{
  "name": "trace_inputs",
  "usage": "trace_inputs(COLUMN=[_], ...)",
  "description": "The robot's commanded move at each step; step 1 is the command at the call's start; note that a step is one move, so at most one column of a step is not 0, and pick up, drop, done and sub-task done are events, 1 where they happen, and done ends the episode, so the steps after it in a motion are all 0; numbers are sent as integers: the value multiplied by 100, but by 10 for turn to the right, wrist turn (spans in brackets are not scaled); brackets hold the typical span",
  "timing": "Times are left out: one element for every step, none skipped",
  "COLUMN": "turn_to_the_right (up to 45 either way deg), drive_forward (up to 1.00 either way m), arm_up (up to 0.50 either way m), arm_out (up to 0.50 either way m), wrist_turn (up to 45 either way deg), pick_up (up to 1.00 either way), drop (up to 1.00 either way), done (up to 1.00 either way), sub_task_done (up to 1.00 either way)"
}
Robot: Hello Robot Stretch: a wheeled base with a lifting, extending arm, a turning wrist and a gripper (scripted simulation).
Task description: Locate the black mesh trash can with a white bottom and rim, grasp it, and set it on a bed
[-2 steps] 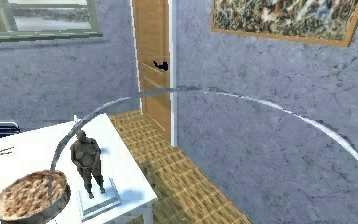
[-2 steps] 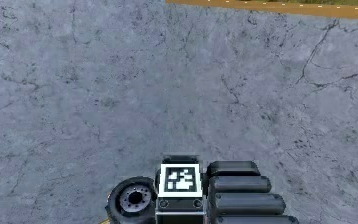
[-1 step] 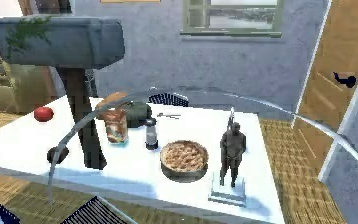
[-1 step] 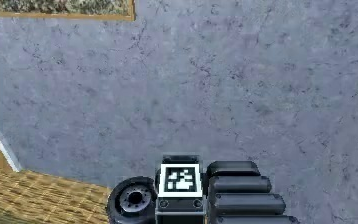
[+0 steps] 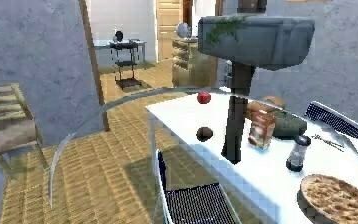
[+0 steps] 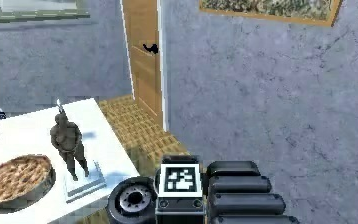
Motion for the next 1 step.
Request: trace_inputs(turn_to_the_right=[-450], drive_forward=[0], arm_up=[0], arm_out=[0], wrist_turn=[0], pick_up=[0], drop=[0], done=[0], sub_task_done=[0])
